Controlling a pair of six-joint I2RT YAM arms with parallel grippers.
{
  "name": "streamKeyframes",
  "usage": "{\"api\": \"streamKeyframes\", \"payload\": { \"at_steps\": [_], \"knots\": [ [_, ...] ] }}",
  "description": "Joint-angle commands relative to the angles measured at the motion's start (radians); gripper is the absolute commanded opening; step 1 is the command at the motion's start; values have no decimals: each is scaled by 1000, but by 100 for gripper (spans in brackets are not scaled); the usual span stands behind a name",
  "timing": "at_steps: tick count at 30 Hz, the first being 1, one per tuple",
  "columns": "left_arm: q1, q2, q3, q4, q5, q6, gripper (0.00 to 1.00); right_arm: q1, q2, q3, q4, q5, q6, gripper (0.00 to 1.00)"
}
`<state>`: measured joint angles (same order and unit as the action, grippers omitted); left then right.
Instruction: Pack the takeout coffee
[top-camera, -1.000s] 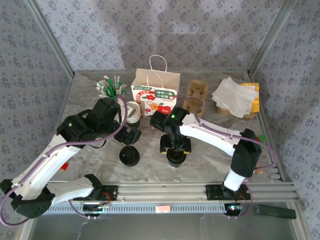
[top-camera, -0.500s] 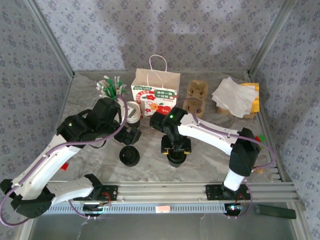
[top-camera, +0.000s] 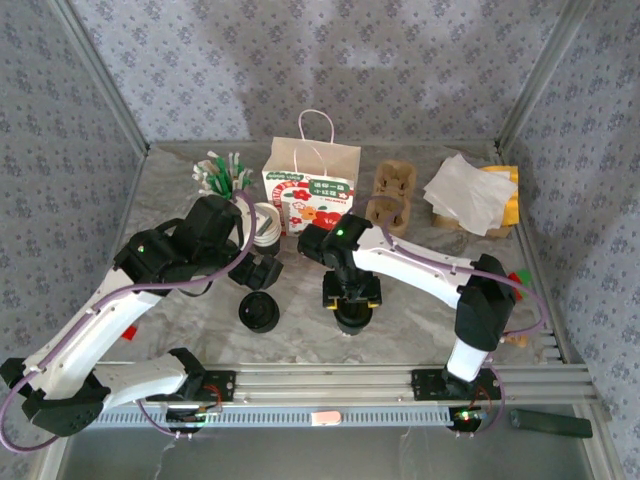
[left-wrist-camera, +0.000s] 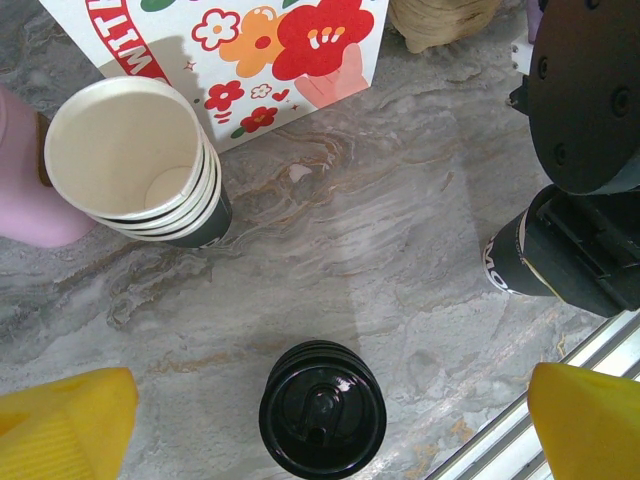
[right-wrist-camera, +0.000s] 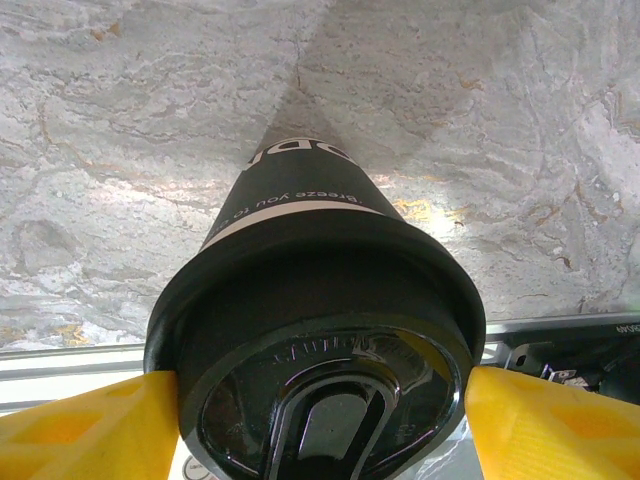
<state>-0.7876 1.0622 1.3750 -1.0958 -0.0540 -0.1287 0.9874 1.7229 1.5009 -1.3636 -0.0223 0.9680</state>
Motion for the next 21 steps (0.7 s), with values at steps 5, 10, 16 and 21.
{"api": "streamKeyframes", "payload": {
  "at_steps": [5, 10, 16, 21],
  "knots": [
    [-7, -11, -1, 19, -15, 21, 100, -5, 68, -13, -5, -5, -20, 77],
    [-5, -24, -4, 26, -18, 22, 100, -7, 84, -10, -6, -12, -23, 77],
    [-4, -31, -6, 32, -23, 30, 100, -14, 103, -17, 1, -30, -32, 77],
    [-1, -37, -4, 28, -23, 37, 100, -22, 117, -28, 5, -45, -42, 77]
  ]
}}
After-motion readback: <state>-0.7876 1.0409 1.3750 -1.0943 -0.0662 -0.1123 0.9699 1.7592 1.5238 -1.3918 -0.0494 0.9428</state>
